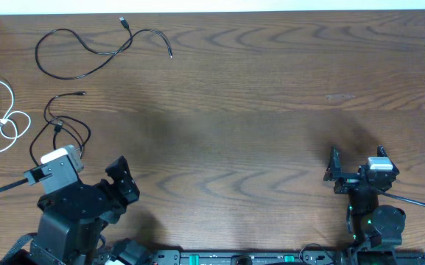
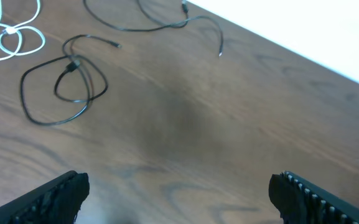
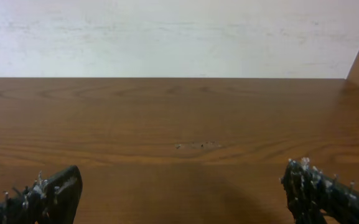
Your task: Untangle cables
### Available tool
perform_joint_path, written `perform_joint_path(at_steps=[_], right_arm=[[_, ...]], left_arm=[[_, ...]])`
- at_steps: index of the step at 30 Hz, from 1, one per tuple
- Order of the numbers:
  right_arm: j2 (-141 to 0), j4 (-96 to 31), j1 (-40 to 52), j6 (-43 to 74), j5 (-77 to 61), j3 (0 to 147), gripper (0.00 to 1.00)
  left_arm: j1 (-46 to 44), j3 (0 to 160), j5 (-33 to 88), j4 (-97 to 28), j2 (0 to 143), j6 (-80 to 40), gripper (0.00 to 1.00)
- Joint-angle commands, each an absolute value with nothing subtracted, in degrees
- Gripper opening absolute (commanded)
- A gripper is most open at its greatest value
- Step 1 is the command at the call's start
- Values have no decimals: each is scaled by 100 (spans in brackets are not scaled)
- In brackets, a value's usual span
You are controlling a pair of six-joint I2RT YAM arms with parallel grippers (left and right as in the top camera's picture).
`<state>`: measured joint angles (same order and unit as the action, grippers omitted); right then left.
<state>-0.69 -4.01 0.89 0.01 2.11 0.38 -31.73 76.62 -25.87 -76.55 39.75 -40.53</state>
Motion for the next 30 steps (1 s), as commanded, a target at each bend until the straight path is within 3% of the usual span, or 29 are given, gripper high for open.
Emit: perform_joint_path(at_steps=[1,7,12,21,30], right_arm=[[-32,-427,113,102,158,32,99],[-32,-427,113,102,158,32,99],[-32,-427,113,102,158,32,99],[-32,-427,113,102,158,32,99],[-32,-427,113,102,158,32,99]], left_arm=[[-3197,7682,-2703,-7778,4003,-4104,98],[-3118,7669,-2434,-7714,4003,-4101,98],[-2526,7474,-1922,-7647,3953,-3920,98],[-1448,5870,-34,-5183,3271,-1061,98],[-827,4536,239,-4604,2119,-967,98]])
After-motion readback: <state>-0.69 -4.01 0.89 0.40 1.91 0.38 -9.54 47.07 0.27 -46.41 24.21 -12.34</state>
